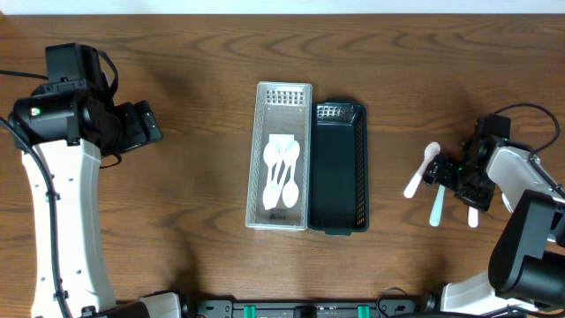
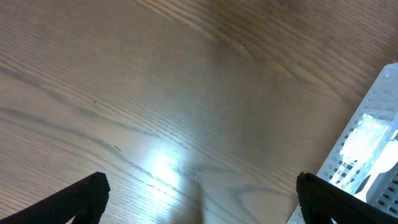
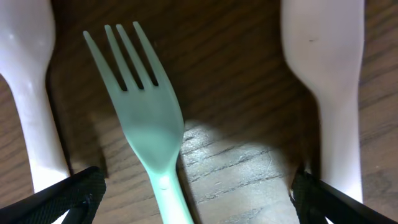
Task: Pack container
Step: 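Lower the right gripper toward the mint-green fork, then grasp the mint-green fork and carry it into the black basket, then move the right gripper back and grasp the white spoon, then carry the white spoon into the black basket and release it, then return the right gripper to the white forks and grasp one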
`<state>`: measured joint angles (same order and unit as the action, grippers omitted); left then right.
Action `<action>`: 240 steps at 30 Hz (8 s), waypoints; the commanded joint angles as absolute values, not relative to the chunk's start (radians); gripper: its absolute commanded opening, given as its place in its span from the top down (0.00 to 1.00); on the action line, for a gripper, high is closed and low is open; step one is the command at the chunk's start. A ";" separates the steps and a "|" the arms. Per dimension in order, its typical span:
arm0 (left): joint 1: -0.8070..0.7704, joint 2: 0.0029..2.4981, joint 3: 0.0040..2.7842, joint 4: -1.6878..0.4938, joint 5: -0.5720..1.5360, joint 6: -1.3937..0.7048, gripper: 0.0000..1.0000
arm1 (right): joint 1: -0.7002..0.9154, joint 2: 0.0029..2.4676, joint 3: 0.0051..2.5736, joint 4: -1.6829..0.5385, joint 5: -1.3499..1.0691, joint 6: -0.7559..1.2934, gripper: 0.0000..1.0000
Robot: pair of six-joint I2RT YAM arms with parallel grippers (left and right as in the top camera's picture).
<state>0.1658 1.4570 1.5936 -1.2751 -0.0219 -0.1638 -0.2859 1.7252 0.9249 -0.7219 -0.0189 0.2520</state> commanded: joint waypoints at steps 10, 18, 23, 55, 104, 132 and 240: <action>0.168 1.459 1.586 -1.274 -0.015 -0.165 0.02 | -0.290 1.781 0.927 -0.714 -0.028 0.242 0.27; 0.168 1.459 1.586 -1.271 -0.015 -0.165 0.02 | -0.289 1.781 0.927 -0.710 -0.028 0.242 0.73; 0.168 1.459 1.586 -1.272 -0.015 -0.165 0.02 | -0.289 1.781 0.927 -0.710 -0.028 0.242 0.83; 0.168 1.459 1.586 -1.271 -0.015 -0.166 0.02 | 0.265 1.577 1.475 -0.987 -0.034 0.445 0.96; 0.168 1.459 1.586 -1.272 -0.015 -0.166 0.02 | -0.114 1.809 1.446 -1.033 0.035 0.490 0.18; 0.168 1.459 1.586 -1.280 -0.015 -0.166 0.02 | -0.144 2.097 1.364 -0.870 -0.020 0.395 0.13; 0.168 1.459 1.586 -1.279 -0.015 -0.166 0.02 | -0.450 1.715 0.990 -0.738 0.012 0.088 0.06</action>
<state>0.1658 1.4570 1.5932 -1.2758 -0.0219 -0.1635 -0.4465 1.7084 1.0149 -0.7551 0.0223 0.1013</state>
